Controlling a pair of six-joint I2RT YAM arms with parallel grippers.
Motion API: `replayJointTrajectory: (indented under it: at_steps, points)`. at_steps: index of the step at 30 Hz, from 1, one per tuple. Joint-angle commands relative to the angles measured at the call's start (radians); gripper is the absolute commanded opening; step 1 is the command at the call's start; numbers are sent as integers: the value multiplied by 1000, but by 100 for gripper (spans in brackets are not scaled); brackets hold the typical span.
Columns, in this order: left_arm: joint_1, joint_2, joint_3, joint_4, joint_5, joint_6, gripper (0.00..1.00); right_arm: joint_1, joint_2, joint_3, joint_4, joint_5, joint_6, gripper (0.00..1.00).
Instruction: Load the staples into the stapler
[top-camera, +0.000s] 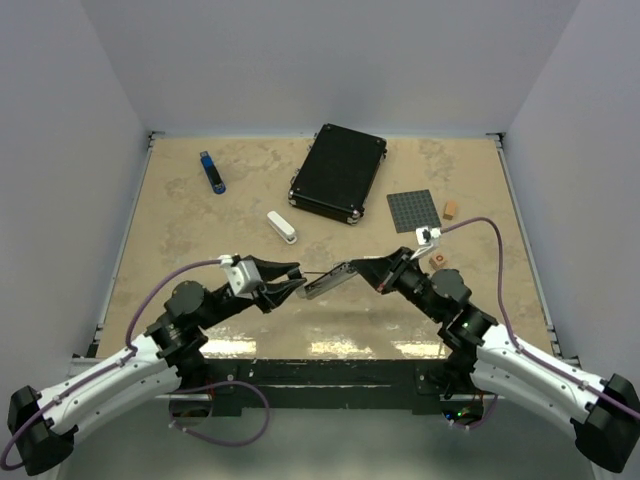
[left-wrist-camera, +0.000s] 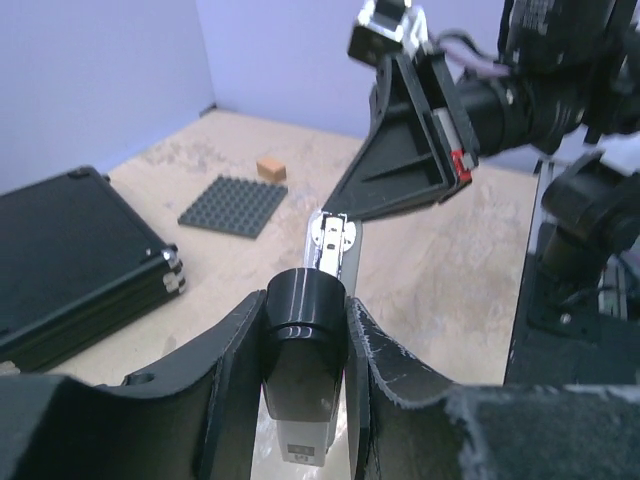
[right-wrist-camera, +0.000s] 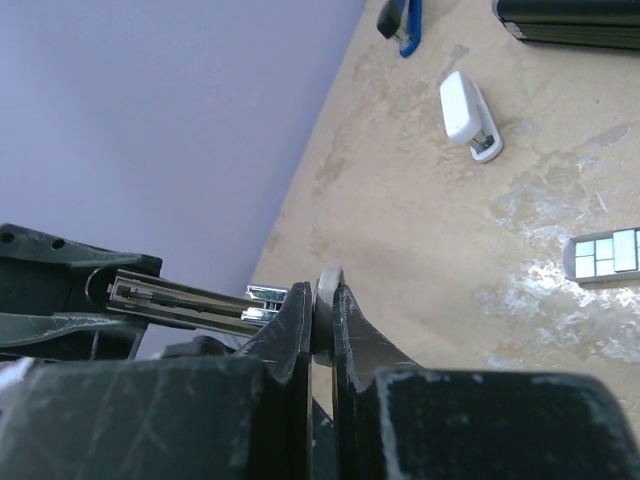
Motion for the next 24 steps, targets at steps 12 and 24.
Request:
replayJointTrajectory:
  at_steps: [12, 24]
  points:
    - [21, -398, -110, 438, -402, -192, 0, -38, -498, -246, 12, 230, 358, 0]
    - [22, -405, -174, 705, -486, -267, 0, -38, -625, -364, -25, 273, 690, 0]
